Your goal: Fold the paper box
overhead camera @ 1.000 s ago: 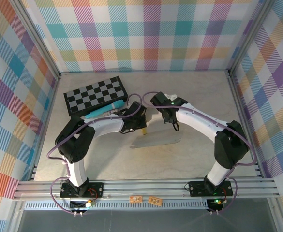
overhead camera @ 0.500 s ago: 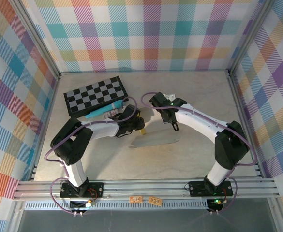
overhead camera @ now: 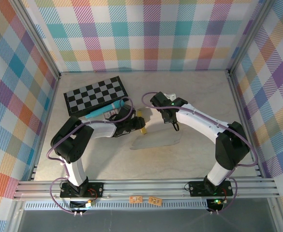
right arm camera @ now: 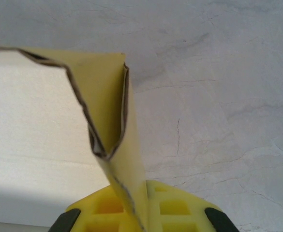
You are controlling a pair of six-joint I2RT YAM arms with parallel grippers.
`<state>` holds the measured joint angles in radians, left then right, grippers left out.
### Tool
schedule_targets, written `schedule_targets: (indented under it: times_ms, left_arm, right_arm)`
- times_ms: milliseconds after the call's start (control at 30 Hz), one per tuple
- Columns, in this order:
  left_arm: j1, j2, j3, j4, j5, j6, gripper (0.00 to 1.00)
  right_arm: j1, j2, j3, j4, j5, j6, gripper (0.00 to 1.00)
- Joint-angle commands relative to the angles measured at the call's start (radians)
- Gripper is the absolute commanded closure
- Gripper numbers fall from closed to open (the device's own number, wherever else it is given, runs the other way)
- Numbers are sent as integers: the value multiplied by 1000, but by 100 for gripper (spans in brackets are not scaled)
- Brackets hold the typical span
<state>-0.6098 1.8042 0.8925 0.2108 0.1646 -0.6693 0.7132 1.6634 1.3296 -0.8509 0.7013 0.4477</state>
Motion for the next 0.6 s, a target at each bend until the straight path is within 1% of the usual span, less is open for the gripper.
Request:
schedule_targets:
  times_ms: [0,100,200,267,433,500,533,567]
  left_arm:
    - [1,47,-26,-31,58,-6,65]
    - [1,66,-26,-13,79,-12,65]
    - [0,83,-28,-28,81,-9,74]
    - [-7,87,-21,-75,57,10,79]
    - [-44,83,2,-301,-123,45,95]
    - [-56,78,4,-373,-197,41,100]
    - [-60,75,0,-408,-237,25,100]
    - [-60,72,-6,-416,-251,19,100]
  right_arm:
    - [6,-25,3,7,15,-10,100]
    - [6,-22,3,6,13,-8,100]
    - [6,-20,6,3,14,-3,100]
    - [6,-16,15,-4,14,0,100]
    - [6,-16,32,-13,24,9,100]
    - [6,-15,37,-17,29,12,100]
    - [6,-14,39,-20,30,14,100]
    - [6,-14,39,-20,30,16,100]
